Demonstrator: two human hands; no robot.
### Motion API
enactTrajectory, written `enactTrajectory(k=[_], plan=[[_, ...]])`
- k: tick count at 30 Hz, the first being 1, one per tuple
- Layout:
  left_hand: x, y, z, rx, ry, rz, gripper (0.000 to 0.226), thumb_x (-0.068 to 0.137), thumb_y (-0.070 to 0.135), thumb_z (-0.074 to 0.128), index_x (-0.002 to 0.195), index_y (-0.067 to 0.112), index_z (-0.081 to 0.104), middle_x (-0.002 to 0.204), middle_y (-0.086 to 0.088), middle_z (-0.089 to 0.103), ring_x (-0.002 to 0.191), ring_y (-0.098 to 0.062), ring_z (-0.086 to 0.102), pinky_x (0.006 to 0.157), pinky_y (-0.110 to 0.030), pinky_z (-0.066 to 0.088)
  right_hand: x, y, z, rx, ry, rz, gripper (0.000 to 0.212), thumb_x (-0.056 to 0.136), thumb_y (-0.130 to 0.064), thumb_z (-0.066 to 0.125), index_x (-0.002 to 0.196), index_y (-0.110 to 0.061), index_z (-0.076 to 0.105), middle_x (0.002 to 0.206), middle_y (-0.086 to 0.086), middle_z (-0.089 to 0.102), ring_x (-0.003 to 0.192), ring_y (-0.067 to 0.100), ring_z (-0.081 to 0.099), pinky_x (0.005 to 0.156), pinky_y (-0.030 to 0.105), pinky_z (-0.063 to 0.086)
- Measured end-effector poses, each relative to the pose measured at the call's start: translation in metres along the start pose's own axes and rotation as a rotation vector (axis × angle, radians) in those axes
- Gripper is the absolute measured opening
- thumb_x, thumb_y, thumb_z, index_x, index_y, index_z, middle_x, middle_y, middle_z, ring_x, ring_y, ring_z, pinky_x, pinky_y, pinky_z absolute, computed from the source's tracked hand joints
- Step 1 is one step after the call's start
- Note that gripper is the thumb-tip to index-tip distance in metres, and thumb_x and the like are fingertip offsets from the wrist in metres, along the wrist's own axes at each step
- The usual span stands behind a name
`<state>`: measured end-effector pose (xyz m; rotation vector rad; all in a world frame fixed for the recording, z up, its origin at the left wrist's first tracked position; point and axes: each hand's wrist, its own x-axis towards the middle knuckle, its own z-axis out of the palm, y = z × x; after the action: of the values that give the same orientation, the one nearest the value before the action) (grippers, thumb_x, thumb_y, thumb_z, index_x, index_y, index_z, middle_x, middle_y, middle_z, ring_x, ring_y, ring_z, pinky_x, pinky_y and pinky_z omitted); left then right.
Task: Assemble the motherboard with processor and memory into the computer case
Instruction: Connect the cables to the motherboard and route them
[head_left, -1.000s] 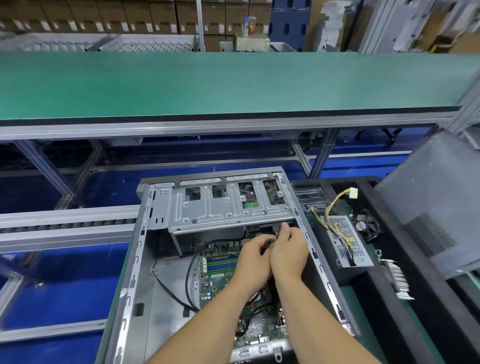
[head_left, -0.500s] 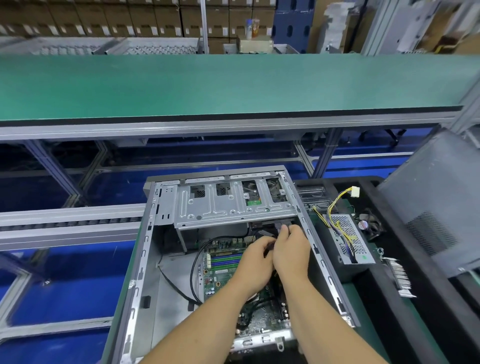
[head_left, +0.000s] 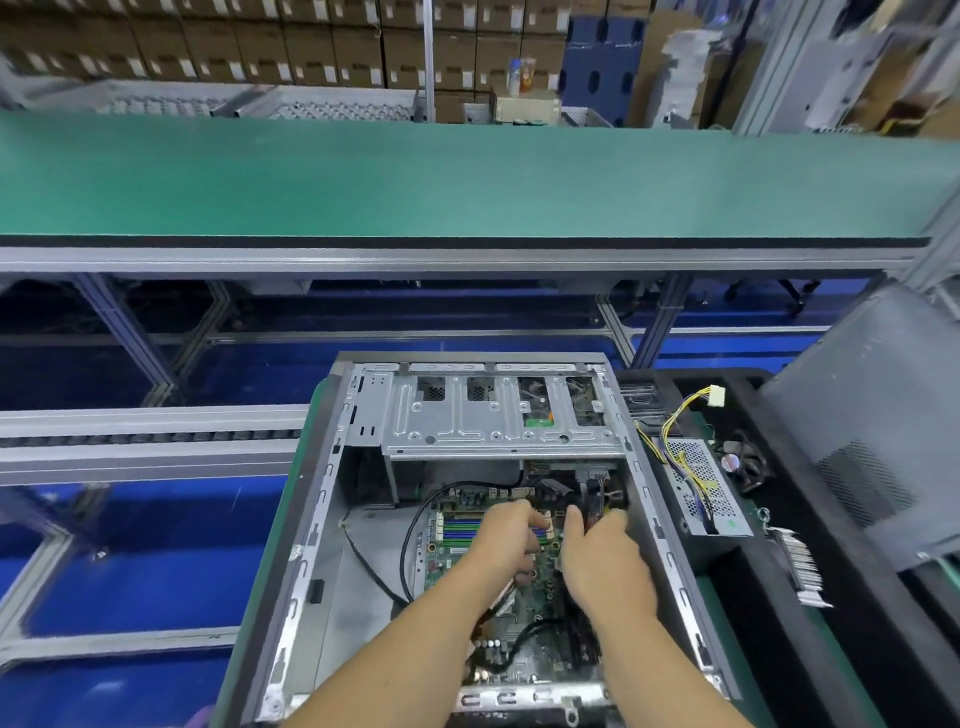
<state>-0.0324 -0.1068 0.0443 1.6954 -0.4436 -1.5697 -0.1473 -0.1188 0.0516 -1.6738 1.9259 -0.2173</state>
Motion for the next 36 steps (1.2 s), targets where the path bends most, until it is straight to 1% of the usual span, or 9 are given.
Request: enactTrajectory(k=[5,8,10,13,17,22,28,32,36], plan=[[-0.008,0.003,-0.020,0.009,-0.033,0.069,0.028,0.092,-0.006,0.039,0.112,0.002,0.057,0.061,-0.007,0.052,0.043,-0.015,0.036,0.044,-0.024,0.032,-0.021,-0.006,-0.013,-0.468,0.226,-0.213,0.041,0.103,-0.052,0.030,0.091,-0.022,0.055,0.075,-0.005,0.061,0.071,0.021,0.065,0.051,0.027,0.035],[-0.006,-0.003,-0.046,0.082,-0.085,0.106,0.026,0.093,-0.007,0.051,0.118,0.000,0.046,0.082,-0.020,0.073,0.051,-0.018,0.057,0.045,-0.026,0.047,-0.025,-0.003,-0.016,-0.455,0.300,-0.359,0.038,0.104,-0.047,0.033,0.077,-0.027,0.049,0.057,-0.011,0.041,0.053,0.016,0.049,0.040,0.025,0.027],[-0.001,-0.004,-0.057,0.047,-0.108,0.100,0.020,0.095,0.000,0.057,0.113,-0.008,0.055,0.090,-0.022,0.074,0.062,-0.022,0.065,0.053,-0.028,0.054,-0.020,-0.005,-0.012,-0.319,0.166,-0.585,0.019,0.105,-0.037,0.041,0.099,-0.028,0.057,0.078,-0.009,0.059,0.067,0.016,0.059,0.053,0.029,0.047],[0.002,-0.006,-0.060,0.062,-0.058,0.160,0.009,0.085,0.001,0.063,0.087,0.001,0.072,0.085,-0.021,0.073,0.071,-0.024,0.067,0.066,-0.035,0.058,-0.006,-0.025,0.003,-0.297,-0.205,-0.753,0.047,0.102,-0.018,0.046,0.147,-0.032,0.041,0.120,-0.001,0.059,0.107,0.025,0.061,0.086,0.039,0.053],[0.004,-0.004,-0.066,-0.037,0.016,0.186,0.010,0.075,-0.004,0.061,0.072,0.003,0.068,0.077,-0.018,0.067,0.069,-0.024,0.063,0.055,-0.028,0.053,0.021,-0.040,0.022,-0.319,-0.234,-0.755,0.048,0.096,-0.004,0.047,0.138,-0.027,0.055,0.121,0.005,0.063,0.113,0.029,0.059,0.094,0.044,0.051],[0.003,-0.008,-0.074,0.127,0.005,0.216,0.025,0.081,0.000,0.074,0.105,0.005,0.070,0.076,-0.010,0.069,0.060,-0.012,0.062,0.051,-0.022,0.048,0.046,-0.039,0.039,-0.279,-0.155,-0.685,0.053,0.096,-0.003,0.049,0.140,-0.031,0.057,0.125,0.006,0.070,0.110,0.027,0.064,0.091,0.039,0.054],[0.012,-0.007,-0.081,0.182,0.095,0.304,0.017,0.077,0.001,0.076,0.085,0.015,0.072,0.068,-0.001,0.070,0.057,-0.007,0.062,0.056,-0.020,0.051,0.054,-0.036,0.060,-0.304,-0.144,-0.702,0.049,0.099,-0.009,0.049,0.144,-0.026,0.057,0.144,0.007,0.049,0.122,0.034,0.052,0.101,0.041,0.046],[0.018,-0.006,-0.083,0.287,0.068,0.357,0.016,0.076,0.002,0.074,0.082,0.017,0.072,0.067,0.000,0.068,0.062,-0.009,0.061,0.066,-0.025,0.053,0.052,-0.029,0.062,-0.254,-0.105,-0.738,0.048,0.098,-0.008,0.050,0.144,-0.022,0.056,0.131,0.004,0.062,0.119,0.028,0.055,0.100,0.042,0.045],[0.021,-0.007,-0.079,0.436,0.068,0.418,0.015,0.076,0.011,0.067,0.086,0.022,0.071,0.062,0.009,0.065,0.056,-0.001,0.055,0.055,-0.012,0.045,0.052,-0.031,0.064,-0.242,-0.052,-0.669,0.040,0.103,-0.011,0.044,0.140,-0.017,0.055,0.116,0.006,0.069,0.109,0.027,0.060,0.094,0.043,0.045]])
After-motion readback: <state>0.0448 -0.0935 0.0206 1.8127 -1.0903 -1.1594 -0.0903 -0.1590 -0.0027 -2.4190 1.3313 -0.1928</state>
